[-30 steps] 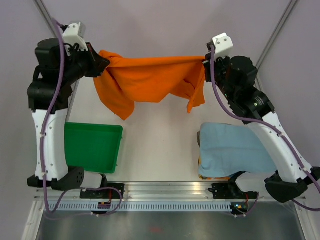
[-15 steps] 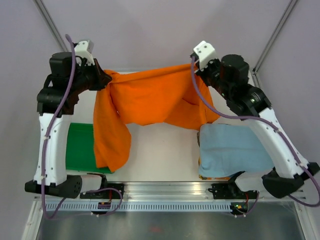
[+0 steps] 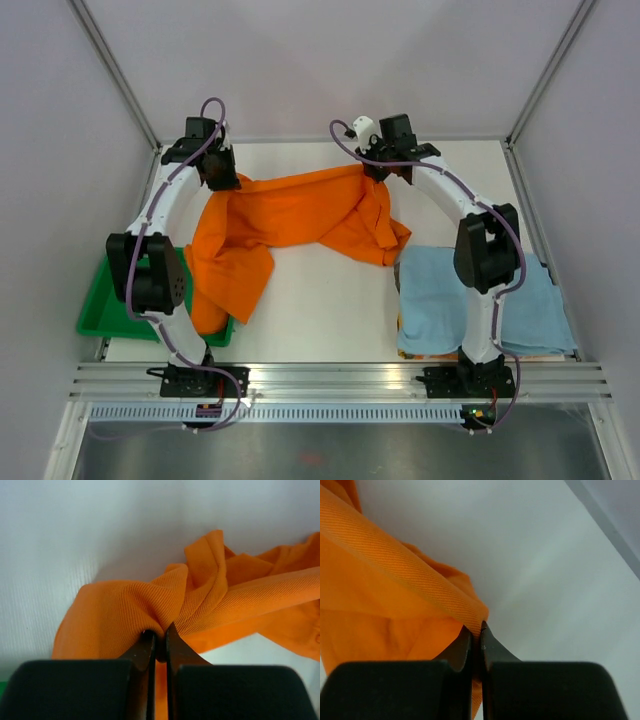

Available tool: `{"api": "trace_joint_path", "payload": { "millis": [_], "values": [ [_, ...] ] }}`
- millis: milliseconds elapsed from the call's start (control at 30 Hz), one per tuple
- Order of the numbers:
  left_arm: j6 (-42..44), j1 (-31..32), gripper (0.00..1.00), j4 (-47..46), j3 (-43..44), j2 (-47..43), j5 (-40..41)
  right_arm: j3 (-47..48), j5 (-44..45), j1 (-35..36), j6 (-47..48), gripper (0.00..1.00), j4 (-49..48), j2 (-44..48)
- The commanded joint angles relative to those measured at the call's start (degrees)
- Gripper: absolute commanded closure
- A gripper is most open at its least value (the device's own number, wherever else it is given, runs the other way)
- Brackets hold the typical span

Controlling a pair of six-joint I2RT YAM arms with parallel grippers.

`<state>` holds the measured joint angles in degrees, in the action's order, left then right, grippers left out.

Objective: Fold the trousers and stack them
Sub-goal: Flatten the trousers out

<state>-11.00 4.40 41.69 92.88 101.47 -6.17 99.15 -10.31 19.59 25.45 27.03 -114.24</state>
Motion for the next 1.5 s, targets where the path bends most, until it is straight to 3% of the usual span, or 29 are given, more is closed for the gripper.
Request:
{"api": "trace_joint_path", "payload": {
  "millis": [0,267,300,333,367,433,467,533,567,633,700,733,767,867,1167,1367,1467],
  "values": [
    [1.3,-4.3,0.98,-3.0,4.1,2.7,8.5,10.4,2.2,-2.5,0.6,1.00,-3.8,-4.1],
    [3.5,-4.3,0.98,-1.3,15.8,11.1,14.6,19.1,14.1,-2.6,3.0,0.99,-15.4,-12.1],
    [3.7,-4.3,0.98,-1.3,16.6,11.7,14.5,19.4,14.6,-2.8,2.3,0.96,-17.9,-12.6],
    [3.7,-4.3,0.98,-1.2,17.1,13.1,14.8,20.0,14.4,-2.8,0.4,0.89,-17.8,-13.1],
    [3.7,-4.3,0.97,-0.9,17.6,13.9,15.0,21.9,13.1,-3.0,-0.3,0.65,-16.6,-14.2],
    [3.5,-4.3,0.97,0.9,19.3,15.6,16.0,24.0,6.8,-2.9,-3.7,0.38,-9.2,-14.7],
    [3.5,-4.3,0.96,1.4,19.6,16.6,15.8,24.8,5.4,-2.9,-5.6,0.15,-7.4,-14.4],
    [3.4,-4.3,0.90,2.1,19.7,17.0,15.0,24.8,2.6,-2.9,-9.2,0.09,-1.2,-13.6],
    [3.5,-4.3,0.82,2.3,19.5,16.8,14.5,23.1,2.0,-2.9,-12.8,0.06,0.3,-11.6],
    [3.3,-4.3,0.71,2.4,18.8,16.3,14.4,19.1,0.6,-2.8,-16.5,0.05,1.9,-8.6],
    [3.1,-4.3,0.50,2.3,17.8,15.2,15.2,9.5,-0.1,-1.8,-19.4,0.05,-0.3,-2.9],
    [2.7,-4.3,0.44,2.3,17.3,14.7,15.5,6.6,1.2,-1.0,-19.5,0.05,-1.1,-1.0],
    [2.7,-4.3,0.25,2.4,16.9,14.1,15.7,1.2,2.5,1.1,-19.4,0.04,-1.7,2.2],
    [1.3,-4.3,0.03,2.3,13.9,10.5,15.7,-5.3,6.3,5.3,-18.8,0.04,-3.4,5.1],
    [0.6,-4.3,0.01,-1.7,-0.6,-3.2,10.0,-8.3,6.6,9.1,-27.1,0.02,-4.3,3.3],
    [1.8,-4.3,0.01,-0.9,-3.4,-6.2,12.3,-4.2,18.3,12.2,-29.7,0.02,-3.4,-3.7],
    [1.5,-4.3,0.01,-1.8,-5.3,-7.3,11.4,-2.7,18.4,13.4,-30.4,0.03,-5.1,-6.1]
  ]
}}
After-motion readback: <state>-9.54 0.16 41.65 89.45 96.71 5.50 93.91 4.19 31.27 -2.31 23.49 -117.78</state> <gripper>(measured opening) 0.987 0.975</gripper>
